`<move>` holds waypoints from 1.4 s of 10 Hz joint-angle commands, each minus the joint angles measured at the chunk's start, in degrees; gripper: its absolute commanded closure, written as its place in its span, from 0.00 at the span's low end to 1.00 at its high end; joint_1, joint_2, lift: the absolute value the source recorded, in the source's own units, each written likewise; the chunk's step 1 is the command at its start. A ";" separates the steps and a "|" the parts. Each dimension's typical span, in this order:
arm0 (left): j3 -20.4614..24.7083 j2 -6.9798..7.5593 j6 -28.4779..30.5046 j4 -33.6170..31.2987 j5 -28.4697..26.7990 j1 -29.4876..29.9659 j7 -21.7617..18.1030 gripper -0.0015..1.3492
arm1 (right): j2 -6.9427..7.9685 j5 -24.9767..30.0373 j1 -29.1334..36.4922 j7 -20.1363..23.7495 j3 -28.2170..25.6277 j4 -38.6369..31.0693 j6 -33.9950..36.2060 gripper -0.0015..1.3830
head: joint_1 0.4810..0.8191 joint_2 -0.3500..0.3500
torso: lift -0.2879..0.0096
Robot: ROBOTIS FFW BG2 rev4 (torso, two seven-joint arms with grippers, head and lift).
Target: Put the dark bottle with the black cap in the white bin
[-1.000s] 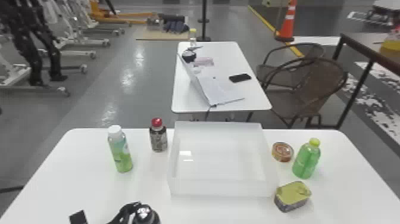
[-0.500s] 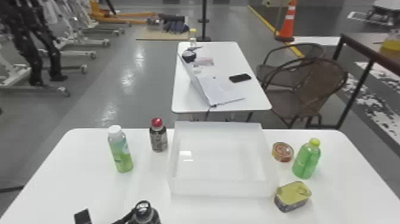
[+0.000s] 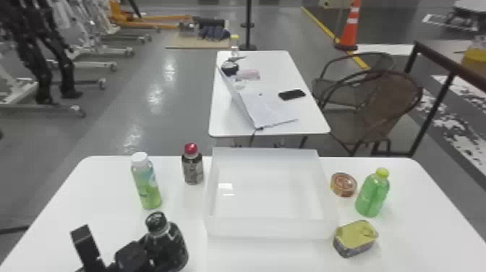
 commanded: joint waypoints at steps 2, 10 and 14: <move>-1.85 -0.21 9.58 -8.83 -0.76 -4.94 2.11 0.75 | 0.00 -0.01 -0.07 0.00 0.00 0.08 0.01 0.07 | 0.20 0.50 | 0.63; -20.92 -7.16 -1.76 15.43 -13.59 -25.86 5.97 0.75 | 0.00 -0.71 -1.21 0.08 0.00 1.31 -0.17 0.07 | 0.20 0.50 | 0.63; -20.92 -8.74 -8.62 21.85 -20.71 -29.11 8.08 0.49 | -0.18 -0.80 -1.47 0.08 0.09 1.49 -0.26 0.07 | 0.20 0.50 | 0.63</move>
